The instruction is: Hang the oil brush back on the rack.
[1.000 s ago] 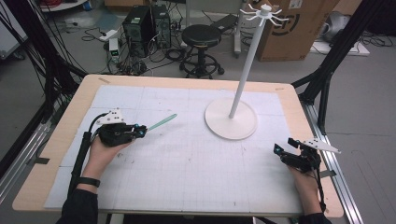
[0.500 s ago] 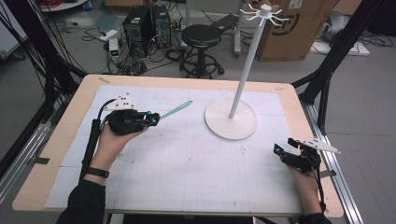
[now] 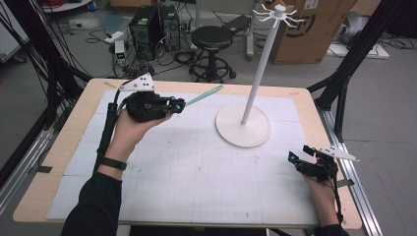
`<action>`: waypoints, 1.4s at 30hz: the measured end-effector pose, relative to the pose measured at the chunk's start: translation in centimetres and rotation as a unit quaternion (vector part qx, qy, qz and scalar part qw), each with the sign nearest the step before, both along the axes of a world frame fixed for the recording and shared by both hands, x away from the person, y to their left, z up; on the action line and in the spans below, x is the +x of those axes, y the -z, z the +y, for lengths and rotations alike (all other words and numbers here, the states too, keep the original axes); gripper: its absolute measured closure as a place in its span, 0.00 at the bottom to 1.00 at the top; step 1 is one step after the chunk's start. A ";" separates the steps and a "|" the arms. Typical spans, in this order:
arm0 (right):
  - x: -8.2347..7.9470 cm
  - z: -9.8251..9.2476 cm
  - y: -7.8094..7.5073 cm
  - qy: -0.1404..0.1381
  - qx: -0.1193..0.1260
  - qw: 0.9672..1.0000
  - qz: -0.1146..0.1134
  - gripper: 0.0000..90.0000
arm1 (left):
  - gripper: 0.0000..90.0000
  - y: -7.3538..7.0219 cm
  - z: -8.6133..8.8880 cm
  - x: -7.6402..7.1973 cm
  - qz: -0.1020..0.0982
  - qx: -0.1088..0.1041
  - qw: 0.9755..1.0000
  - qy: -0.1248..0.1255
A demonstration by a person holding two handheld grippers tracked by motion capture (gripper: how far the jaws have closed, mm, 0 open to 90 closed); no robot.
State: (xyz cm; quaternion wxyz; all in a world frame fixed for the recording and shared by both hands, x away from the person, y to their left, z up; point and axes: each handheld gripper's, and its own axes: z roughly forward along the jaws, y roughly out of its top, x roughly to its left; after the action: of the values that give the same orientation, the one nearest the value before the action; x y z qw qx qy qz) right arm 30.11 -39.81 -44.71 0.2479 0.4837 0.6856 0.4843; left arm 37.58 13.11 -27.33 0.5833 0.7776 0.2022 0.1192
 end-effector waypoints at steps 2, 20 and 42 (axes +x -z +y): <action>0.0 0.0 0.0 0.000 -0.001 1.000 0.000 0.28 | 0.92 -0.9 -0.4 0.2 -0.004 0.003 1.000 0.000; 0.0 0.0 0.0 0.000 0.001 1.000 0.000 0.28 | 0.92 -7.9 -2.2 1.2 -0.024 -0.013 1.000 0.013; 0.0 -0.1 0.0 -0.004 0.002 1.000 -0.001 0.28 | 0.92 -13.3 -4.3 2.5 -0.060 -0.039 0.997 0.021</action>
State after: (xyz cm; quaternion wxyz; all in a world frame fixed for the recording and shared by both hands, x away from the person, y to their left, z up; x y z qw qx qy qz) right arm 30.10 -39.88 -44.70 0.2451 0.4811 0.6863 0.4874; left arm 40.11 8.81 -14.01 0.6266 0.7499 0.1551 0.1450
